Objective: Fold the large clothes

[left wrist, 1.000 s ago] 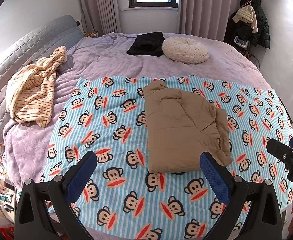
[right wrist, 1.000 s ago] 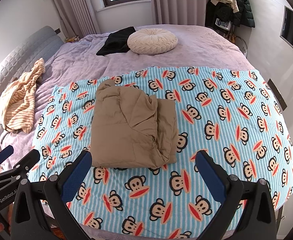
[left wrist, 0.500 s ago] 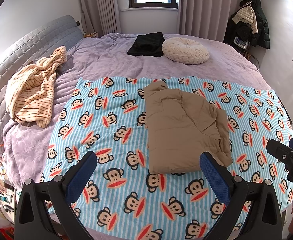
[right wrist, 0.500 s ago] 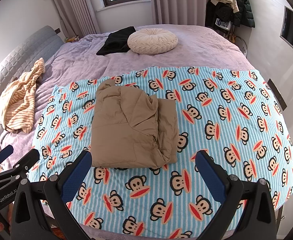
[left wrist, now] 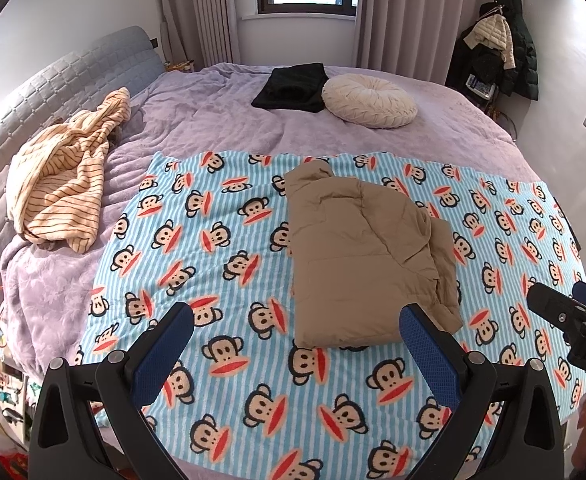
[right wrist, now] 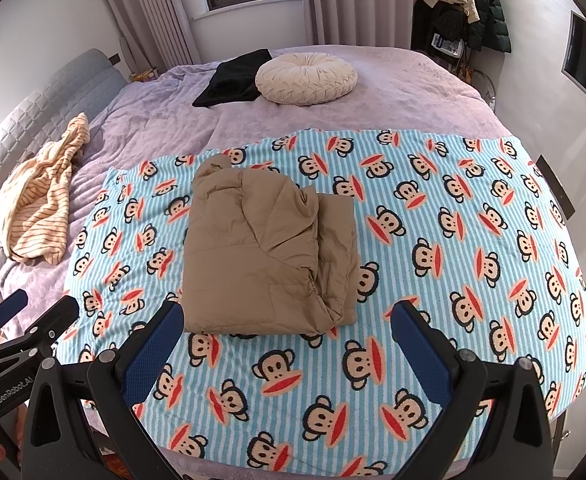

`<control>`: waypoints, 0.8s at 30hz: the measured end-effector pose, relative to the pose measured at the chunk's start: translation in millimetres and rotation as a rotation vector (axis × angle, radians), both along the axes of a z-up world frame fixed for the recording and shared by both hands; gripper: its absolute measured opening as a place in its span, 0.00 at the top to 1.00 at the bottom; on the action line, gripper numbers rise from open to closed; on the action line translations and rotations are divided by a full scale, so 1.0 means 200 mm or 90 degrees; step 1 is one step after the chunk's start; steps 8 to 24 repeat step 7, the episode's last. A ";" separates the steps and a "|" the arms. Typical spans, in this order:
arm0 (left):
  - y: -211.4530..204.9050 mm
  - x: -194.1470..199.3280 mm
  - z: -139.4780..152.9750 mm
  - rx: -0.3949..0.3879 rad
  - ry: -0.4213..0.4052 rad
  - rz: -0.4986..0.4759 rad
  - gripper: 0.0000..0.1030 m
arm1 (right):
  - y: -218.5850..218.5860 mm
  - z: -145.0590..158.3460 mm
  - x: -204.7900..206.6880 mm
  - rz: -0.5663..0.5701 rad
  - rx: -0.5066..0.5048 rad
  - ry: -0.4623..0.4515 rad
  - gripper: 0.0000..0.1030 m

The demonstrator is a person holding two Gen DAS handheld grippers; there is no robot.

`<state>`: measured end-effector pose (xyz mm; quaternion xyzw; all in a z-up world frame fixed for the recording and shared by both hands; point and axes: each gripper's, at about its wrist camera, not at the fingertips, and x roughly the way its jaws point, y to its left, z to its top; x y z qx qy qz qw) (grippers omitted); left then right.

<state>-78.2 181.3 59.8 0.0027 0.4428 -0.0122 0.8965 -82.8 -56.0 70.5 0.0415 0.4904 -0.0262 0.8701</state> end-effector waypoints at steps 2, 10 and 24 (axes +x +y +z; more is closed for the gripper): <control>-0.01 0.00 0.00 0.003 -0.002 -0.010 0.00 | -0.01 0.00 -0.01 -0.002 0.002 0.002 0.00; -0.02 0.01 -0.01 0.002 0.007 -0.010 0.00 | -0.01 -0.02 -0.03 -0.006 0.005 0.008 0.00; -0.02 0.01 -0.01 0.002 0.007 -0.010 0.00 | -0.01 -0.02 -0.03 -0.006 0.005 0.008 0.00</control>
